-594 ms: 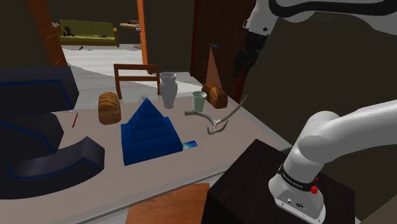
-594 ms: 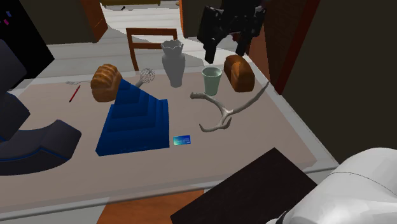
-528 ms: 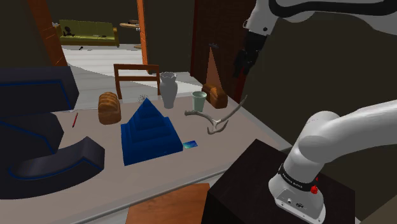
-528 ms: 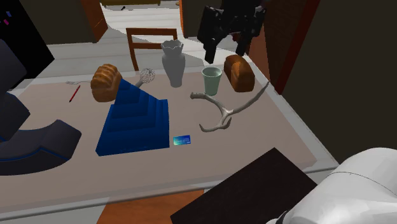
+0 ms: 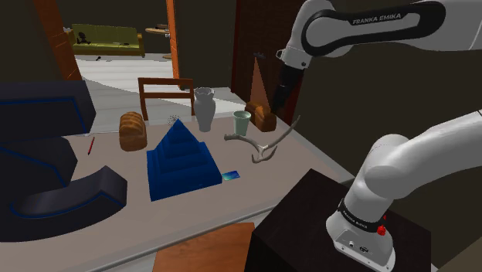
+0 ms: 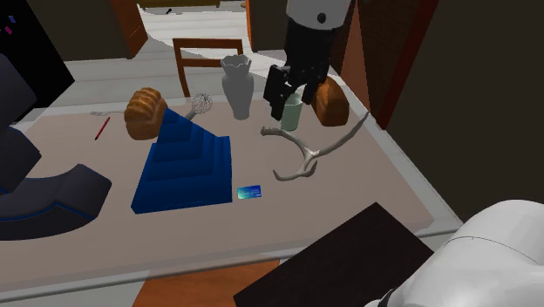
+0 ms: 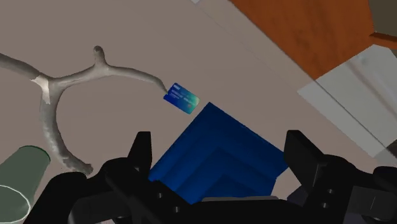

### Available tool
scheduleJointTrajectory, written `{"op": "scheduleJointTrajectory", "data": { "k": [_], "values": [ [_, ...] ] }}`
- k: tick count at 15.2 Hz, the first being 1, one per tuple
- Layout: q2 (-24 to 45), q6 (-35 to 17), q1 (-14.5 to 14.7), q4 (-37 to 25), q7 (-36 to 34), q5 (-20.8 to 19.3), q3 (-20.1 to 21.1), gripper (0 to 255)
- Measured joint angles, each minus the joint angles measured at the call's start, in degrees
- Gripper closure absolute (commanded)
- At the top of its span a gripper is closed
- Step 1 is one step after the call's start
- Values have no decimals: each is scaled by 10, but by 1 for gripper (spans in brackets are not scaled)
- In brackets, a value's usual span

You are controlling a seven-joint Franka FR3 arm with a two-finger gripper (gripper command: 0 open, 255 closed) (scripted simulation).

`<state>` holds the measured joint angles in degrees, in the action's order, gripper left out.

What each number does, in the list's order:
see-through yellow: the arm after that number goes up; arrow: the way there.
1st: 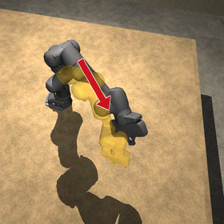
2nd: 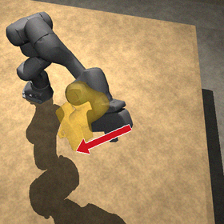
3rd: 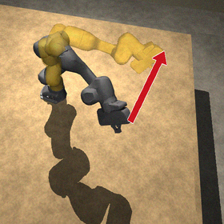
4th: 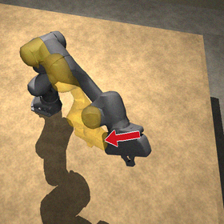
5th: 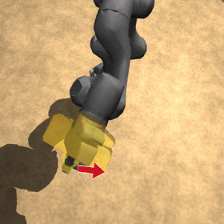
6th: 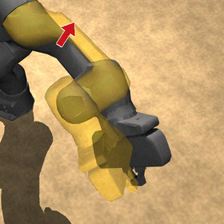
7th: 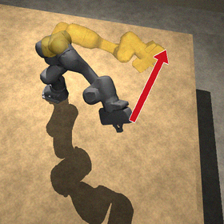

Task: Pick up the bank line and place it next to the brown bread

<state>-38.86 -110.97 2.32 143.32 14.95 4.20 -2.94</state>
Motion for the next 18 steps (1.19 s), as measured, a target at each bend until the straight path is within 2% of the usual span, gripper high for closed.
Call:
{"op": "scheduleJointTrajectory", "data": {
  "k": [6,10,14,18],
  "values": [
    [90,-130,30,41,100,-1,-23,0],
    [165,-210,50,47,173,7,-41,0],
    [258,-289,76,36,249,28,-54,0],
    [361,-364,98,12,340,68,-61,0]
  ]
}}
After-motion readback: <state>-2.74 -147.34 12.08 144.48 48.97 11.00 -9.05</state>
